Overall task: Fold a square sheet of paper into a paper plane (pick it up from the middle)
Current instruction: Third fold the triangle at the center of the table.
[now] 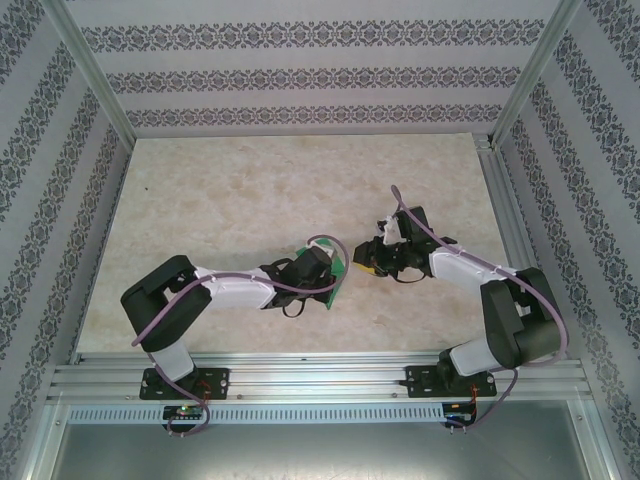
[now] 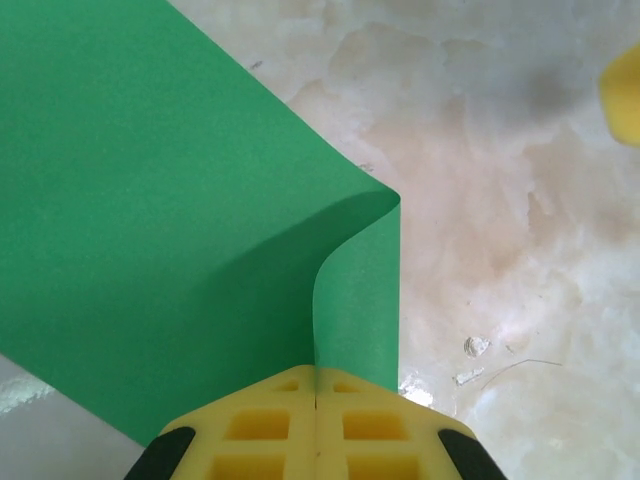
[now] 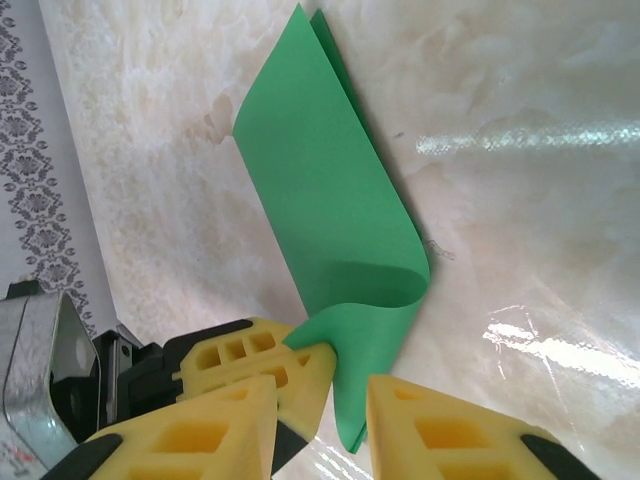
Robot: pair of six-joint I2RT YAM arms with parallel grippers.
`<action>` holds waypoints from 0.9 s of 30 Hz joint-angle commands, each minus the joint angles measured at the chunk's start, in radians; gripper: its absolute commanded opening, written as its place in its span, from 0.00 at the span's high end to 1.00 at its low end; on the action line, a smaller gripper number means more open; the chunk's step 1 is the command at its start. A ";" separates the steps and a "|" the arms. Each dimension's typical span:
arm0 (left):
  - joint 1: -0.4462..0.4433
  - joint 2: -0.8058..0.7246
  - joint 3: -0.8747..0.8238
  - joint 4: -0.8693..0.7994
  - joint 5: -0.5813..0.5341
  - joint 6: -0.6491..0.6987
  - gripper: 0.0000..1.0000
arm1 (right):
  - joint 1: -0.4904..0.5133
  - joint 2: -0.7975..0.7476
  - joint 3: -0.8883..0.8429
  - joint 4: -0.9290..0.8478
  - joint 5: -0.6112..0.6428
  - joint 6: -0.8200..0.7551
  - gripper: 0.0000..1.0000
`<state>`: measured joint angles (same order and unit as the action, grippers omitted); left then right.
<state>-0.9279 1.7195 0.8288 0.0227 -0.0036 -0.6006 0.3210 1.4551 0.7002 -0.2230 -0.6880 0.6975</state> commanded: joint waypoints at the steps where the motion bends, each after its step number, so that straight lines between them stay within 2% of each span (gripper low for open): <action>1: 0.028 -0.043 -0.024 0.092 0.079 -0.025 1.00 | 0.026 -0.026 -0.025 -0.013 0.027 -0.006 0.72; 12: 0.081 -0.093 -0.114 0.169 0.125 -0.083 1.00 | 0.125 0.002 -0.051 0.089 0.015 0.072 0.78; 17: 0.081 -0.090 -0.159 0.237 0.138 -0.141 0.99 | 0.148 0.023 -0.025 0.088 0.018 0.063 0.81; 22: 0.081 -0.112 -0.195 0.260 0.106 -0.170 0.98 | 0.150 0.063 0.011 0.053 0.013 0.028 0.85; 27: 0.081 -0.110 -0.201 0.274 0.105 -0.179 0.96 | 0.160 0.100 0.052 0.048 -0.011 0.008 0.85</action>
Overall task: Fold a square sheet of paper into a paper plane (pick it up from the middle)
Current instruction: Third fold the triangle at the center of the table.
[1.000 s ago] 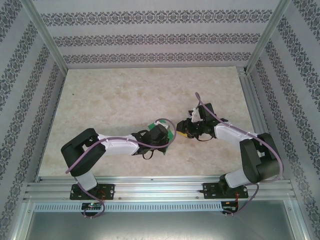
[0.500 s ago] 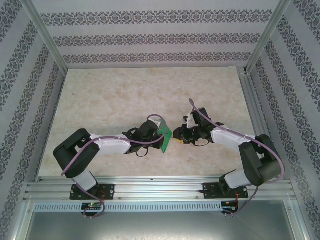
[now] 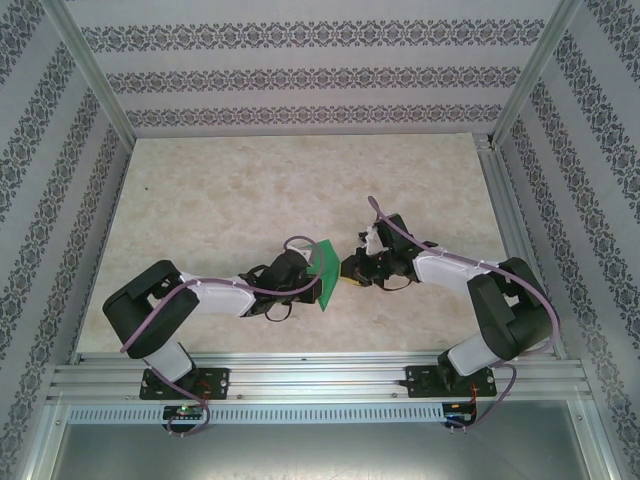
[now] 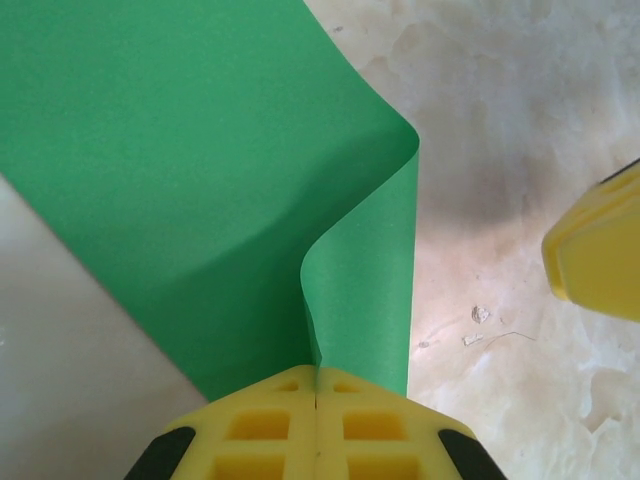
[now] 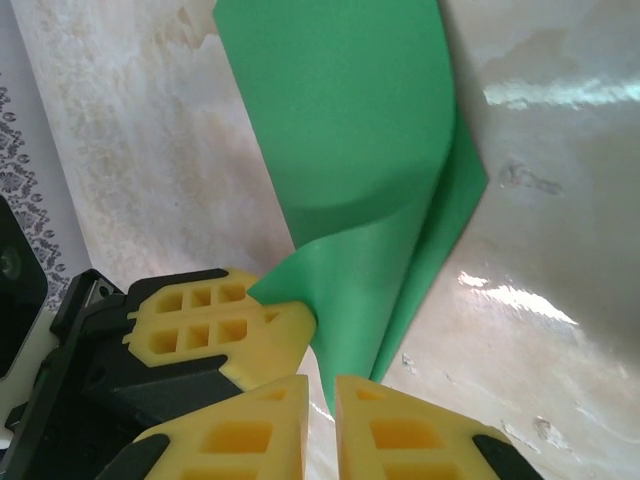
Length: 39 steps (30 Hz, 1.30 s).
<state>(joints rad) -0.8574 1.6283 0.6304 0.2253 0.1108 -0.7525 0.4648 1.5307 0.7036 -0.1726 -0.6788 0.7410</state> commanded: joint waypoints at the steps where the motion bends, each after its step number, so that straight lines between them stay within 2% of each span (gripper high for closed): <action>1: 0.011 -0.012 0.004 0.064 -0.008 -0.026 0.96 | 0.019 0.030 0.055 0.001 -0.022 -0.037 0.85; 24: 0.011 0.004 0.027 -0.004 -0.029 0.002 0.96 | 0.064 0.173 0.030 0.179 -0.018 0.057 0.90; 39: 0.011 0.022 0.034 -0.043 -0.052 0.010 0.96 | 0.067 0.217 0.031 0.202 -0.021 0.060 0.90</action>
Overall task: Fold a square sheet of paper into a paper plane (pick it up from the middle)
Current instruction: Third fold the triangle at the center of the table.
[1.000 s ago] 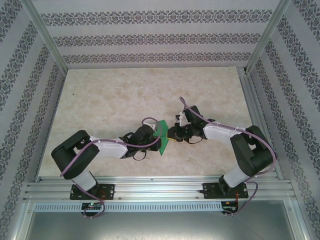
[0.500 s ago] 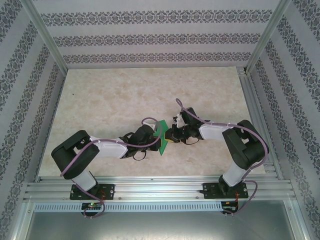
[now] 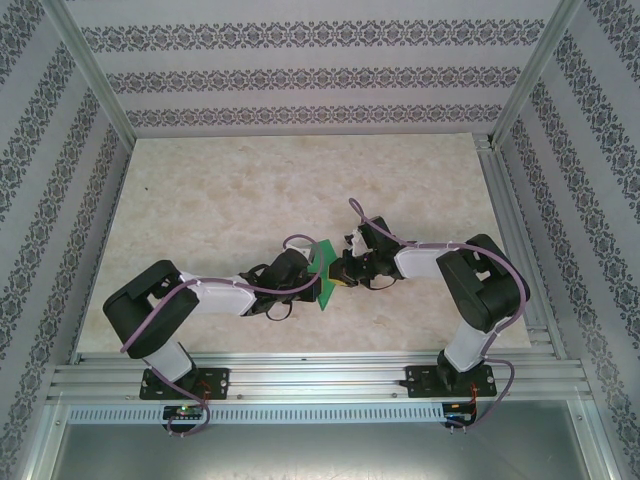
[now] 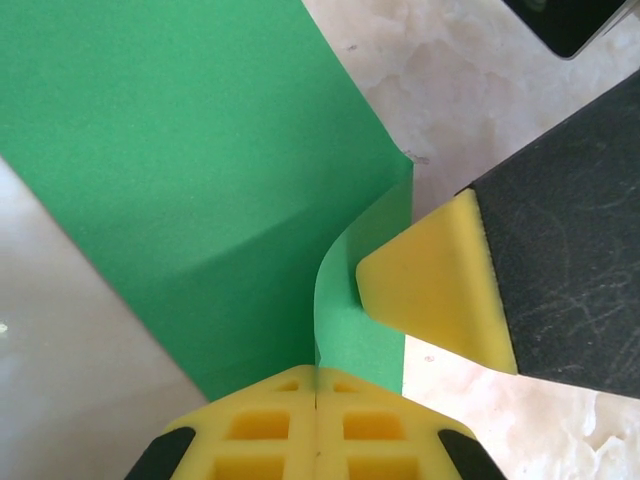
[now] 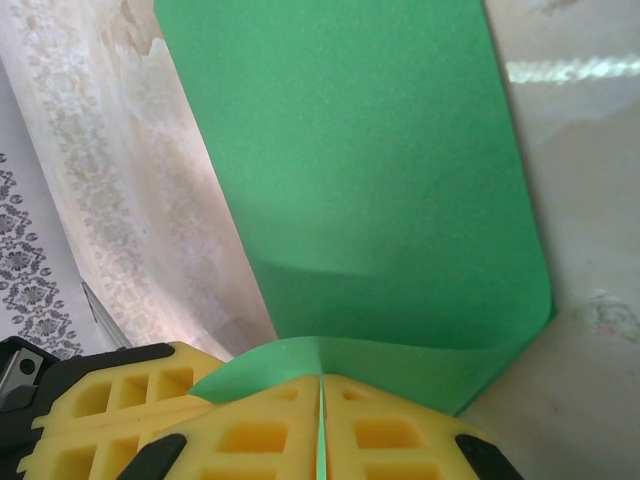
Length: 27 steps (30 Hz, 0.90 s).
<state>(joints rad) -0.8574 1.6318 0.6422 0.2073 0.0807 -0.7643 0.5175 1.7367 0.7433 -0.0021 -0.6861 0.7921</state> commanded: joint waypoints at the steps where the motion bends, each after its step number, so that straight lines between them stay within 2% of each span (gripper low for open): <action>1: 0.011 0.021 0.023 -0.028 -0.021 0.023 0.96 | 0.015 0.011 -0.009 0.031 -0.012 0.008 0.90; 9: 0.011 0.060 0.045 -0.040 -0.018 0.029 0.96 | 0.025 -0.013 -0.013 0.016 -0.018 0.009 0.89; 18: 0.011 0.036 0.006 -0.003 -0.032 -0.002 0.95 | 0.038 -0.069 -0.027 -0.018 -0.015 0.005 0.88; 27: 0.009 0.016 -0.009 0.000 -0.033 -0.008 0.95 | 0.047 -0.051 -0.038 0.002 -0.015 0.014 0.88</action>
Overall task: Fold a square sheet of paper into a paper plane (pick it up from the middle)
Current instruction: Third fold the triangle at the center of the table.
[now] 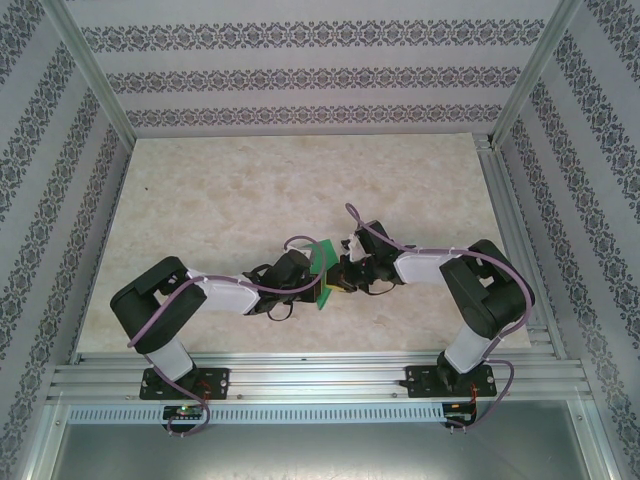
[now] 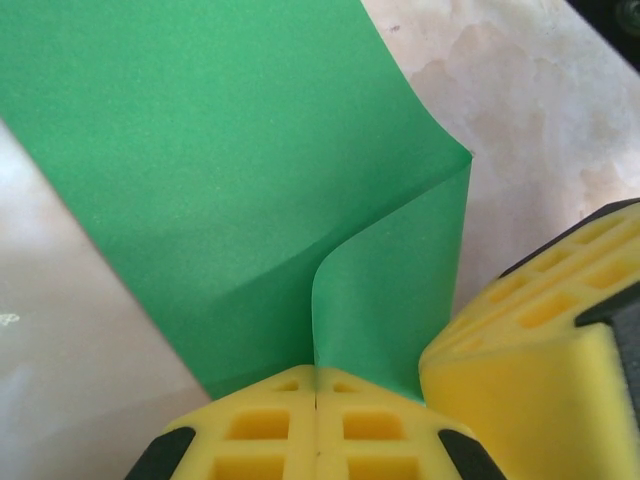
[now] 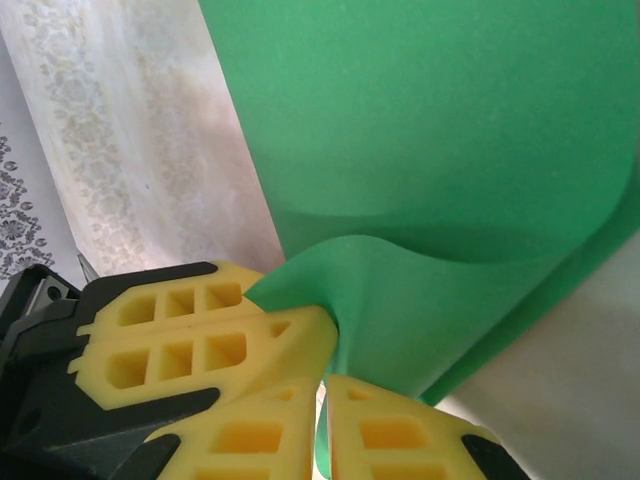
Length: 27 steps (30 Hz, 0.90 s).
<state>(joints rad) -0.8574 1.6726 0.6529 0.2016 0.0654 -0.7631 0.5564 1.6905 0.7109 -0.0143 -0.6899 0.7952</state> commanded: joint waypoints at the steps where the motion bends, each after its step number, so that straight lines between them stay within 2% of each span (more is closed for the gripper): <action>1: 0.009 -0.026 -0.019 0.000 -0.019 -0.010 0.95 | 0.008 -0.001 -0.006 0.016 -0.011 0.011 0.88; 13: 0.009 -0.048 -0.058 0.050 -0.014 -0.042 0.95 | 0.005 0.046 0.019 0.014 -0.005 -0.001 0.88; 27: 0.008 -0.068 -0.078 0.055 -0.042 -0.065 0.95 | 0.008 0.009 0.026 0.015 -0.028 0.007 0.84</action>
<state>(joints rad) -0.8574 1.6173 0.5869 0.2394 0.0467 -0.8051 0.5564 1.7252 0.7204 -0.0135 -0.7059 0.7956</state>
